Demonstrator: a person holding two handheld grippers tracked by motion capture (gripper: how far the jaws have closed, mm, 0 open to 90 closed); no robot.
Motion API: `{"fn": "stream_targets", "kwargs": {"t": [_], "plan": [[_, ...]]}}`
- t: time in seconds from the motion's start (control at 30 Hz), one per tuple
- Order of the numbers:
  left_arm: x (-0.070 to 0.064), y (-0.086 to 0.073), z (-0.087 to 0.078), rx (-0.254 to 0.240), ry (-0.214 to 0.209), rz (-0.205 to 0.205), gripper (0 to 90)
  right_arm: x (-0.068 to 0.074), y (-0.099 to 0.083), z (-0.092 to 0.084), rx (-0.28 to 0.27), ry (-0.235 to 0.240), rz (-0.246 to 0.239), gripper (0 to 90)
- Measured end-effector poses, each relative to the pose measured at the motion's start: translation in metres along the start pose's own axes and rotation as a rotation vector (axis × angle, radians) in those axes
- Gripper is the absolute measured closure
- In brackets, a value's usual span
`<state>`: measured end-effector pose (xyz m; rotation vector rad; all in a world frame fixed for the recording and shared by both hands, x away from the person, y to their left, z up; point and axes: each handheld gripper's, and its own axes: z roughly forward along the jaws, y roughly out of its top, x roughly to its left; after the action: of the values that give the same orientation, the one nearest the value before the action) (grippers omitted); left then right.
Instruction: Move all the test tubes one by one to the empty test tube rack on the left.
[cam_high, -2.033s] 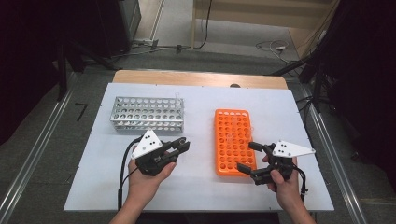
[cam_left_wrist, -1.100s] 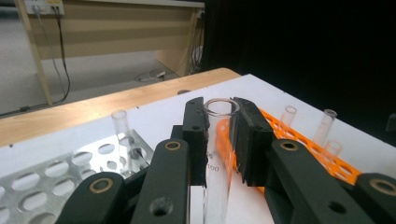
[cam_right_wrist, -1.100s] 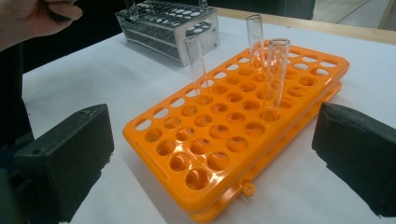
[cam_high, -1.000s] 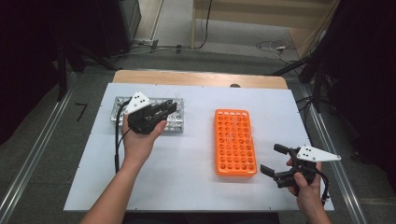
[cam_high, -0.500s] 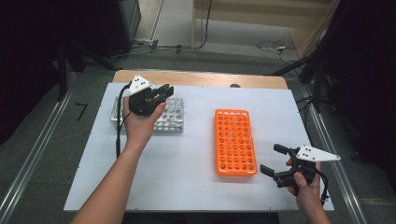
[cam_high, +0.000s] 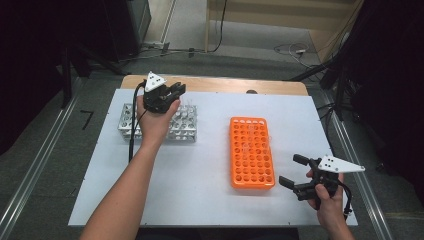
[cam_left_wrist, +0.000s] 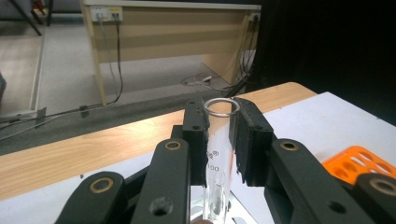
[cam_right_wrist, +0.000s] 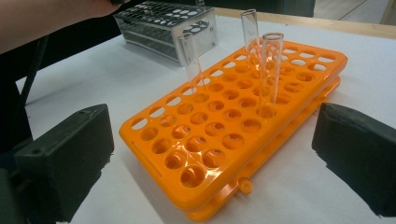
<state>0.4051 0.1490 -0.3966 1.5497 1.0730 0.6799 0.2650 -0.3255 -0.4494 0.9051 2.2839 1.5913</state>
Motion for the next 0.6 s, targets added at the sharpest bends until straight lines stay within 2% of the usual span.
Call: {"fn": "stream_targets", "kwargs": {"t": [0.1,0.2,0.27,0.5,0.6], "plan": [[0.001,-0.003,0.007,0.012,0.021,0.011,75.8,-0.001,-0.001,0.0,-0.001,0.002,0.001,0.0],[0.005,-0.004,0.013,0.009,0.032,-0.002,75.8,-0.001,-0.001,0.0,-0.004,0.003,0.006,0.0],[0.007,-0.006,0.016,0.007,0.028,-0.016,75.8,-0.002,-0.001,0.0,-0.005,0.002,0.006,0.0],[0.009,-0.011,0.022,0.014,0.033,-0.024,75.7,-0.003,-0.001,-0.001,-0.005,0.001,0.013,0.0],[0.007,-0.013,0.025,0.031,0.029,-0.014,75.8,-0.004,-0.002,-0.001,-0.004,0.001,0.011,0.0]]}}
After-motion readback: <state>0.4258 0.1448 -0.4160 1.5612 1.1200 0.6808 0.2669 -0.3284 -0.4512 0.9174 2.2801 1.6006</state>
